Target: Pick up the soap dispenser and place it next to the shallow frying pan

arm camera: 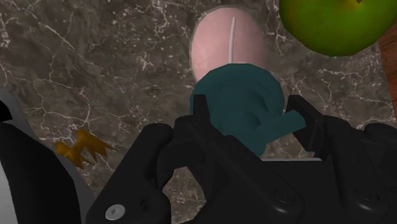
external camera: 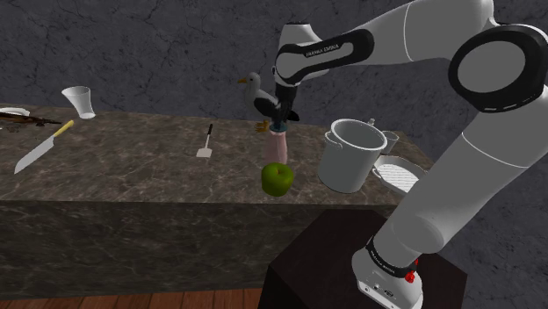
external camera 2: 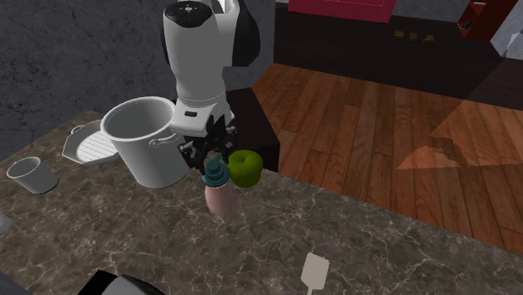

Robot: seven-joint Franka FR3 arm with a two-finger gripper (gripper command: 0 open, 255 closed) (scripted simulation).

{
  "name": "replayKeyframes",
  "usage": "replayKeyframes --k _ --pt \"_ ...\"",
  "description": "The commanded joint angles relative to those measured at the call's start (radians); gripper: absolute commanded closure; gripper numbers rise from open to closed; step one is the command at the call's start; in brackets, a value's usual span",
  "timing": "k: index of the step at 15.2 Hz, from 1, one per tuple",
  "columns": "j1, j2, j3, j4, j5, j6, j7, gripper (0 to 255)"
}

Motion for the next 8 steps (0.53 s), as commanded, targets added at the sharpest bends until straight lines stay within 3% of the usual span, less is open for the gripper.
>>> replayKeyframes --k 1,8 --pt "0.000 -0.006 0.001 0.023 0.000 -0.029 -0.001 255" --pt "0.001 -0.028 0.001 0.094 0.001 -0.121 -0.004 255"
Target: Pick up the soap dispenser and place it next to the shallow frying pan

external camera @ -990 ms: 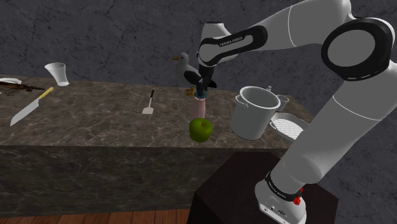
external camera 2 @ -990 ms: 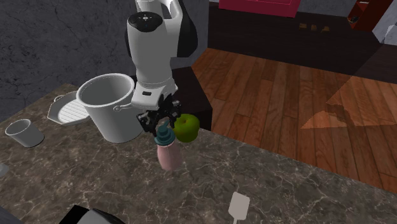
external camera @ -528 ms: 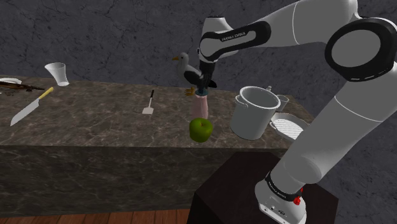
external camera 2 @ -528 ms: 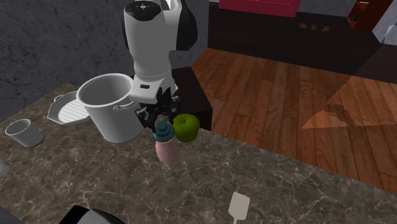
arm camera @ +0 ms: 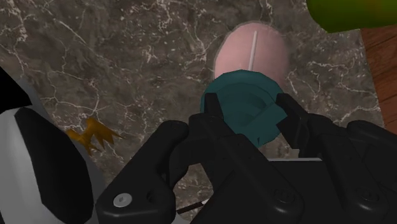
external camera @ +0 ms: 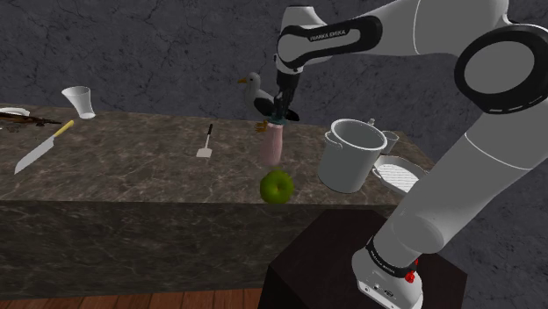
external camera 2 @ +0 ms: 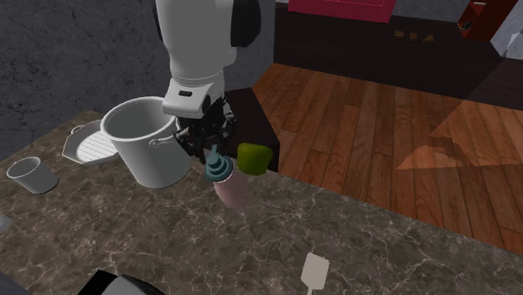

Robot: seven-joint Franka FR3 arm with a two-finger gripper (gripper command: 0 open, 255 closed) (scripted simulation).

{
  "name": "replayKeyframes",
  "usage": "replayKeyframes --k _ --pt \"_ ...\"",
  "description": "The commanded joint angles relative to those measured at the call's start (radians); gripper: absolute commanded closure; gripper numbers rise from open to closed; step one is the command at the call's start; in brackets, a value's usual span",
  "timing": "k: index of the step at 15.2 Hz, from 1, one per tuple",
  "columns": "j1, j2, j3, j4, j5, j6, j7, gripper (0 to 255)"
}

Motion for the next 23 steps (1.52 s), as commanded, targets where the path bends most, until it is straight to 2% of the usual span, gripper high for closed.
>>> replayKeyframes --k 1,23 --pt "0.000 -0.006 0.000 0.024 0.000 -0.031 -0.002 255" --pt "0.001 -0.001 0.002 0.327 0.004 -0.328 -0.014 255"
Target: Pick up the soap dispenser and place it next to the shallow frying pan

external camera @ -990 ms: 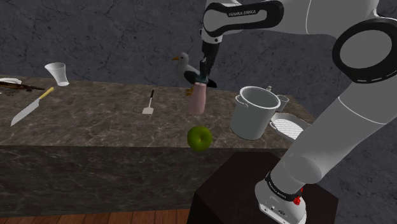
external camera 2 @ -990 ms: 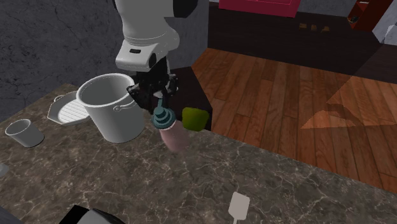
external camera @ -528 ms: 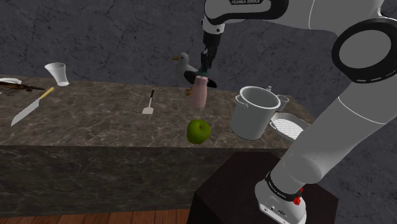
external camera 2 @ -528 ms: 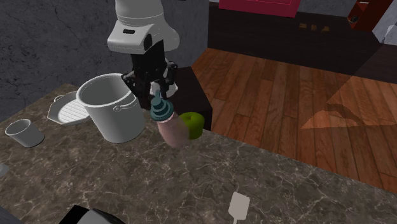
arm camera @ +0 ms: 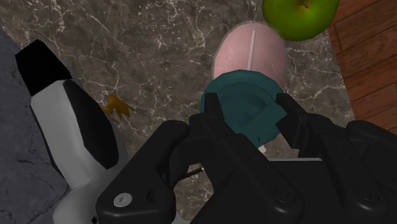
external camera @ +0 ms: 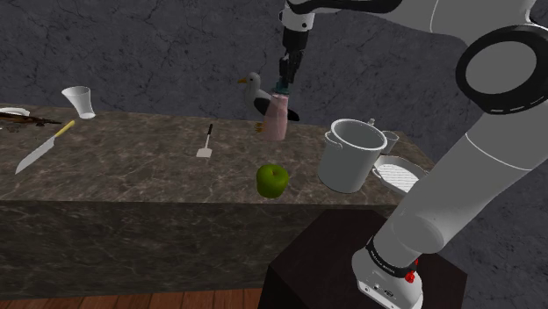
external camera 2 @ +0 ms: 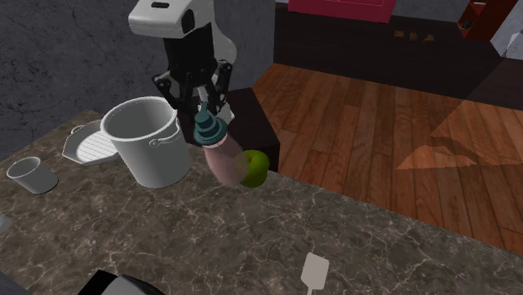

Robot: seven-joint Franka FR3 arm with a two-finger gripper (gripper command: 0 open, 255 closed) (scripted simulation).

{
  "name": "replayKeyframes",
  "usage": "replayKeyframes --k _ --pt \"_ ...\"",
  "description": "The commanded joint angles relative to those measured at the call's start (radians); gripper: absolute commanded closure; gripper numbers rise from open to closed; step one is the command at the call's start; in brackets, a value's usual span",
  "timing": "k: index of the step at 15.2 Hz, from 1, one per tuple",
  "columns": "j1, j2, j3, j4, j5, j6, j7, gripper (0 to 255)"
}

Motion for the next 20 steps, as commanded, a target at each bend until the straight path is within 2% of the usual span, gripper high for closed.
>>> replayKeyframes --k 1,11,20 --pt "0.000 0.007 0.000 0.036 0.001 -0.029 0.000 255" --pt "0.000 0.052 0.000 0.228 0.003 -0.176 -0.008 255" --pt "-0.002 0.124 -0.001 0.448 0.007 -0.324 -0.017 255"
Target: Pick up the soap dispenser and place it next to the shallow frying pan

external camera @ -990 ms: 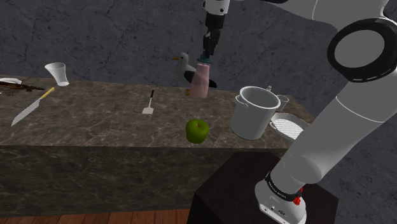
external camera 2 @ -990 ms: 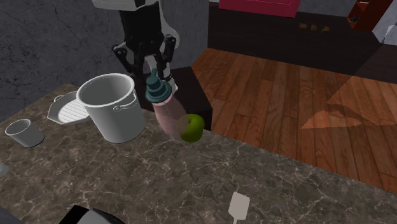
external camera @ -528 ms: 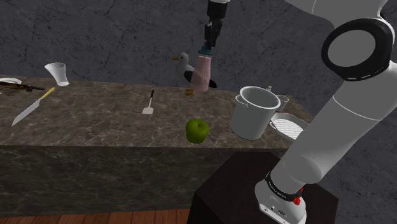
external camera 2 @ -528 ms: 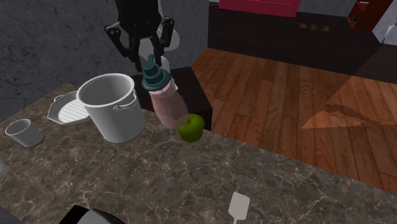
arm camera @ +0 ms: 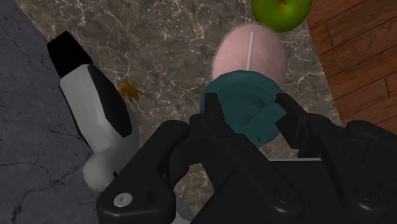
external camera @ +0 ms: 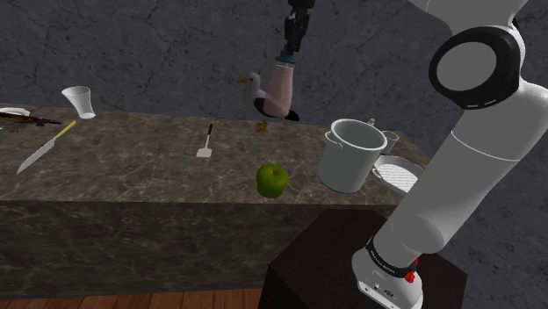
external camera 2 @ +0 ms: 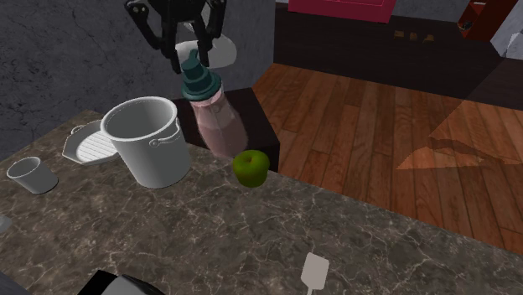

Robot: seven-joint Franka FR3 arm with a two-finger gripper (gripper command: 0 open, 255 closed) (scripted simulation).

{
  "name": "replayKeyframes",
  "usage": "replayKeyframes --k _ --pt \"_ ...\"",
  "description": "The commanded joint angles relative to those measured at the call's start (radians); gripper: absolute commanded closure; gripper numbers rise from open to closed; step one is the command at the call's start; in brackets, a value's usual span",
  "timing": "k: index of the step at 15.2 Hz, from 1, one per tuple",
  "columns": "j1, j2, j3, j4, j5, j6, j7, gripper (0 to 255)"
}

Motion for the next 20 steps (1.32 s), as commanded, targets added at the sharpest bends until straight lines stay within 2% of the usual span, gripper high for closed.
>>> replayKeyframes --k 1,5,10,20 --pt "-0.001 0.017 -0.001 0.046 0.001 -0.030 -0.003 255" --pt "-0.045 -0.061 -0.043 -0.102 -0.002 0.045 -0.086 255" --pt "-0.096 -0.124 -0.100 -0.237 -0.011 0.122 -0.193 255" --pt "-0.196 -0.157 -0.230 -0.390 -0.023 0.254 -0.414 255"
